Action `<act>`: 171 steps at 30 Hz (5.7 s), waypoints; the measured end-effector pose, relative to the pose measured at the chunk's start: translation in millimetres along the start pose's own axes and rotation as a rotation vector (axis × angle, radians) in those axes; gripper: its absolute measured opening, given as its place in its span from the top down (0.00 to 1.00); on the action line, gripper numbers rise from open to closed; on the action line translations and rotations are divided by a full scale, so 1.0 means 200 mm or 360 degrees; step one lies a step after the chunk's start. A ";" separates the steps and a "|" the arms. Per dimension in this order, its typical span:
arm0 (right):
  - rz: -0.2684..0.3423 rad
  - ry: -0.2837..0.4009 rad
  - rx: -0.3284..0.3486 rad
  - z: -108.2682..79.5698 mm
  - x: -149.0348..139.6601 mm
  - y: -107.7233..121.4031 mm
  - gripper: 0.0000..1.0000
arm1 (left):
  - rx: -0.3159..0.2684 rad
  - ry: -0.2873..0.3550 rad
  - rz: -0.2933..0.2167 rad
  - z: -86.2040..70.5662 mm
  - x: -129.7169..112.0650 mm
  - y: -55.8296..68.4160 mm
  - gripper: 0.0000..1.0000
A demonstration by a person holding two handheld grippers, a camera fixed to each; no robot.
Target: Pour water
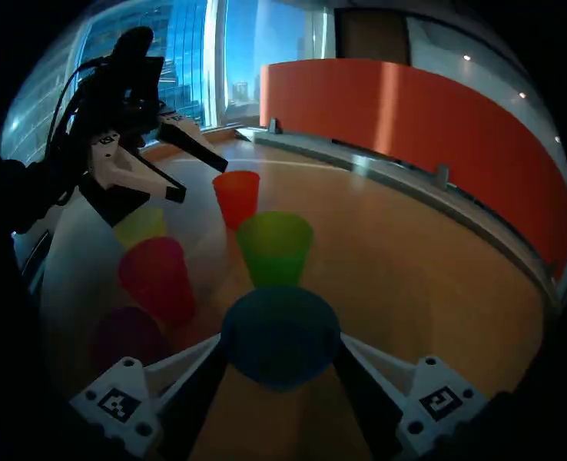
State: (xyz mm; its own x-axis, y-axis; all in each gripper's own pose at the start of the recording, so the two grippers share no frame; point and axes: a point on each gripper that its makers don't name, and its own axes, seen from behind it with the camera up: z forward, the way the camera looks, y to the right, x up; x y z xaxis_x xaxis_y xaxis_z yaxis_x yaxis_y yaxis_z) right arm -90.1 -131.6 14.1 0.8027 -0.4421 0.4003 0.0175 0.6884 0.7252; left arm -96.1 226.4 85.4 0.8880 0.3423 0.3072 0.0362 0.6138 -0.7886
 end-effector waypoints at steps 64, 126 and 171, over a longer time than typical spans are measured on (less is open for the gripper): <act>-0.0053 0.0560 -0.0254 -0.70 0.46 -0.01 0.10 | 0.0016 -0.0368 0.0019 0.29 -0.06 0.06 0.00; -0.0021 0.0505 -0.0275 -0.70 0.32 0.08 0.10 | -0.0042 -0.0847 0.0242 0.47 -0.09 0.12 0.00; -0.0043 0.0529 -0.0271 -0.72 0.39 0.02 0.10 | 0.0043 -0.0373 -0.0001 0.30 0.16 0.06 0.14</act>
State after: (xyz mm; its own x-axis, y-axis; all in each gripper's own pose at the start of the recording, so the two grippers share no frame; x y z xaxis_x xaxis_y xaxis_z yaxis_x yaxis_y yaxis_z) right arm 58.4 -80.2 -32.1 0.9498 -0.2701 0.1582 0.1181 0.7772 0.6181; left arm -95.8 286.6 118.2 0.7573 0.4956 0.4254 0.0219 0.6317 -0.7749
